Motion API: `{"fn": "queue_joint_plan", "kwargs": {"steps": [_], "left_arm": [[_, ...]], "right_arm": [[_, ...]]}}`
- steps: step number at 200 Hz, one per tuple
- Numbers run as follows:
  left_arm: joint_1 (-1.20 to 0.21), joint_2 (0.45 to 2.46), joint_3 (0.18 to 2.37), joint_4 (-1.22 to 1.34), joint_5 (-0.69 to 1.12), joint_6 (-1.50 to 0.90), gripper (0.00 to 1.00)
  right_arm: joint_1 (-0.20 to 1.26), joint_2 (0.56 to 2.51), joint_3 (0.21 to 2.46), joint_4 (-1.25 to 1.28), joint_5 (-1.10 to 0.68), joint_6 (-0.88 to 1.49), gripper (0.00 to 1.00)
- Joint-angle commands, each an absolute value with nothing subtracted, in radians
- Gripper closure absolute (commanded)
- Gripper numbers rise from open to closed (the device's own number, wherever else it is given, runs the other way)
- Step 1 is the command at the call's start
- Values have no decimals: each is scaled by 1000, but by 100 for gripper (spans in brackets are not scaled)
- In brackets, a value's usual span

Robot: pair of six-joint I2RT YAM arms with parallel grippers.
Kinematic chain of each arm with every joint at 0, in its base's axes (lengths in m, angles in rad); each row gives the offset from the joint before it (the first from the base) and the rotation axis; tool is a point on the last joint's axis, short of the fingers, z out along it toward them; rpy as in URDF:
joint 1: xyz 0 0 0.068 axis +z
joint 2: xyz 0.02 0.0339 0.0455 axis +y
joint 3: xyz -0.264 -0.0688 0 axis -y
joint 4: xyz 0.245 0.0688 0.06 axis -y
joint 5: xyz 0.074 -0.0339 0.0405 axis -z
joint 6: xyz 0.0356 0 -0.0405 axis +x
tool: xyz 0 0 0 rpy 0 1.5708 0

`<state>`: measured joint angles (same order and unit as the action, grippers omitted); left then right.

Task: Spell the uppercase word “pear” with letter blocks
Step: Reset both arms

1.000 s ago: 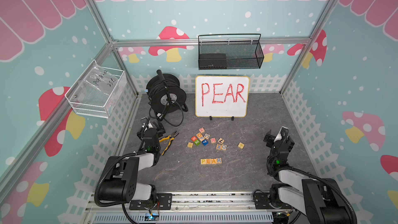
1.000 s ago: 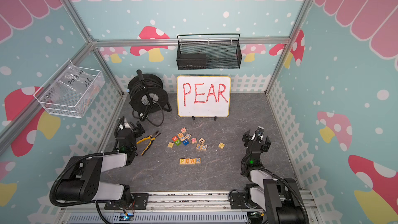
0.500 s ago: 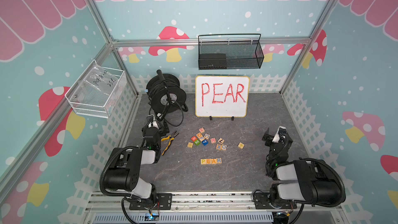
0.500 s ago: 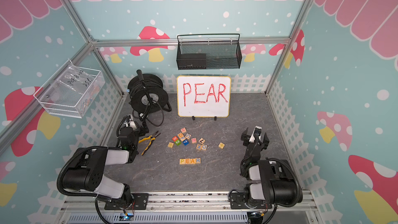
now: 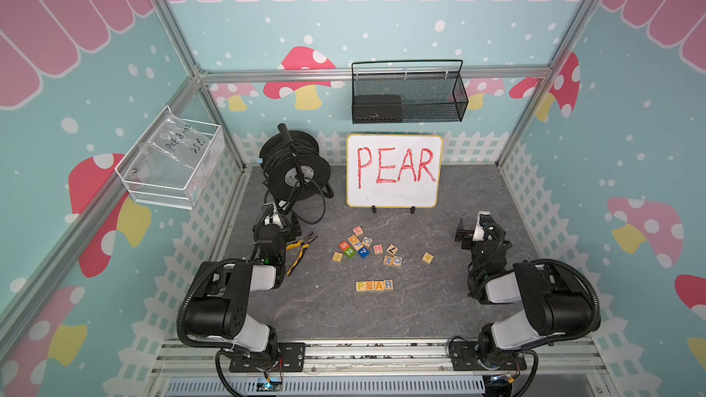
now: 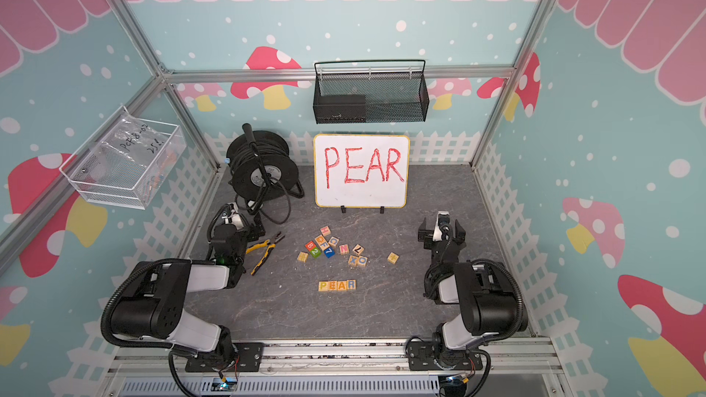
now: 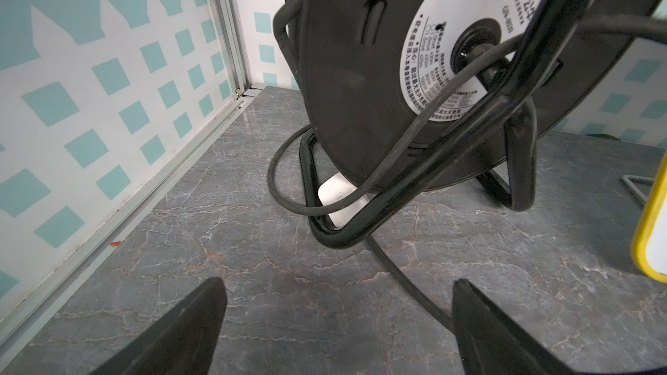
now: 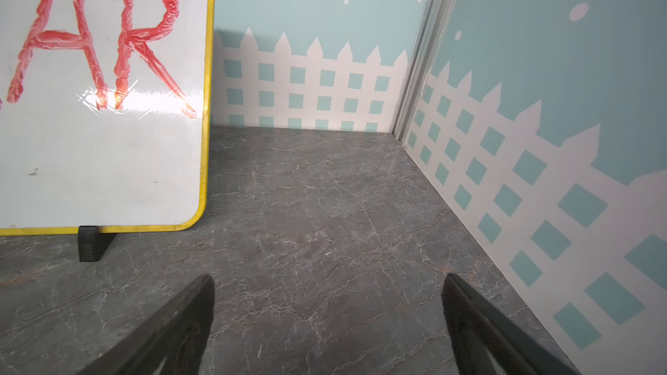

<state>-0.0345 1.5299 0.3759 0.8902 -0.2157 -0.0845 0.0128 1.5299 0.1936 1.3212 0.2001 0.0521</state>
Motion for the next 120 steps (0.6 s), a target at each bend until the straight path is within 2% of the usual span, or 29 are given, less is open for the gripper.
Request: {"fn": "queue_joint_plan", "kwargs": {"steps": [1, 120], "left_arm": [[-38, 1538, 393, 884, -216, -56, 0], [-41, 1539, 396, 880, -219, -53, 1]], "right_arm": [[6, 1535, 194, 1350, 173, 21, 0], [7, 1529, 190, 1348, 175, 21, 1]]}}
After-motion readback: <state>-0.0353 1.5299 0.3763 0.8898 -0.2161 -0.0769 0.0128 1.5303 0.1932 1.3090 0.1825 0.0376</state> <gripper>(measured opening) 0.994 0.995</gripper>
